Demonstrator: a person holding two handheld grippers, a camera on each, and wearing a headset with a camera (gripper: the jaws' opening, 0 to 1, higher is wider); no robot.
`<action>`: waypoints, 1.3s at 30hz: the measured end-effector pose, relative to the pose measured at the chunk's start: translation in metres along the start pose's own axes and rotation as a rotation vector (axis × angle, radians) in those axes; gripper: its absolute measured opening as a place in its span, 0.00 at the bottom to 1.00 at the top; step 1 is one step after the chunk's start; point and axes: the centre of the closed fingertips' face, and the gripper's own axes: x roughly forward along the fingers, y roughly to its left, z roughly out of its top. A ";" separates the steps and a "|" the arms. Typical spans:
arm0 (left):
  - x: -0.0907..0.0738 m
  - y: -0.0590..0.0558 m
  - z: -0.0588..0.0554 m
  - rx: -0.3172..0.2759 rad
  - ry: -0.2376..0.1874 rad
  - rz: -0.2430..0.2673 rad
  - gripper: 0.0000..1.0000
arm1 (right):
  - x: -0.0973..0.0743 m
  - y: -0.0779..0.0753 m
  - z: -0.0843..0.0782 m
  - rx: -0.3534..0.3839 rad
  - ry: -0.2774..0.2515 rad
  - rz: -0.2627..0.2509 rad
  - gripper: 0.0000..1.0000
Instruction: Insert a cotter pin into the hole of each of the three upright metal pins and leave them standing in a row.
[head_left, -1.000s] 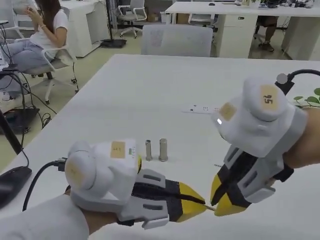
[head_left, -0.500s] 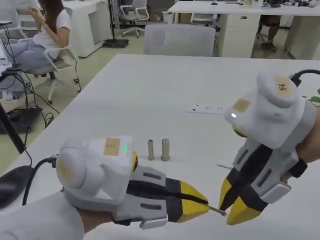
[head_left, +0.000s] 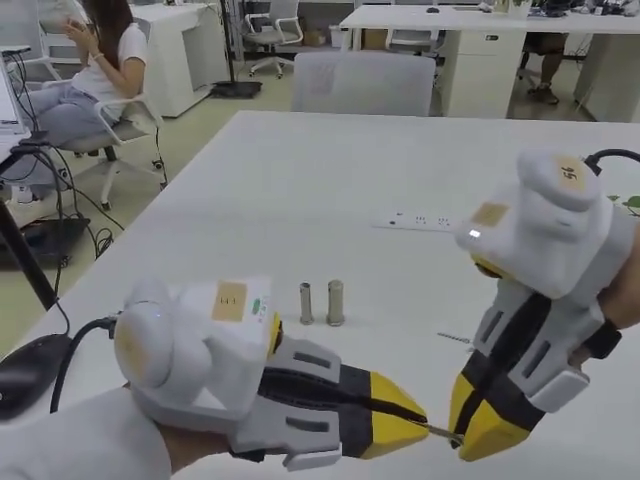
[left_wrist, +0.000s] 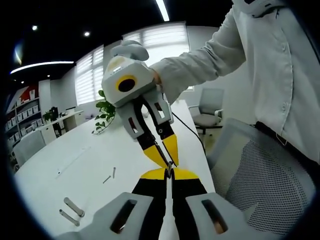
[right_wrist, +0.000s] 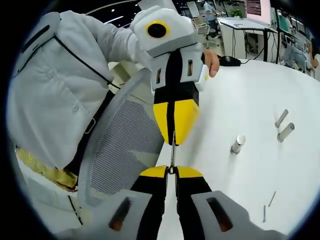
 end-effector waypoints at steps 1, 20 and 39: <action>0.000 0.000 0.000 -0.001 0.001 0.000 0.00 | -0.001 0.000 0.000 0.000 -0.002 0.000 0.08; 0.001 -0.001 -0.004 0.022 0.029 -0.001 0.00 | 0.000 0.002 0.002 -0.035 0.041 -0.035 0.07; 0.002 0.010 -0.016 -0.117 0.052 0.038 0.00 | -0.007 -0.013 0.004 -0.221 0.130 -0.266 0.06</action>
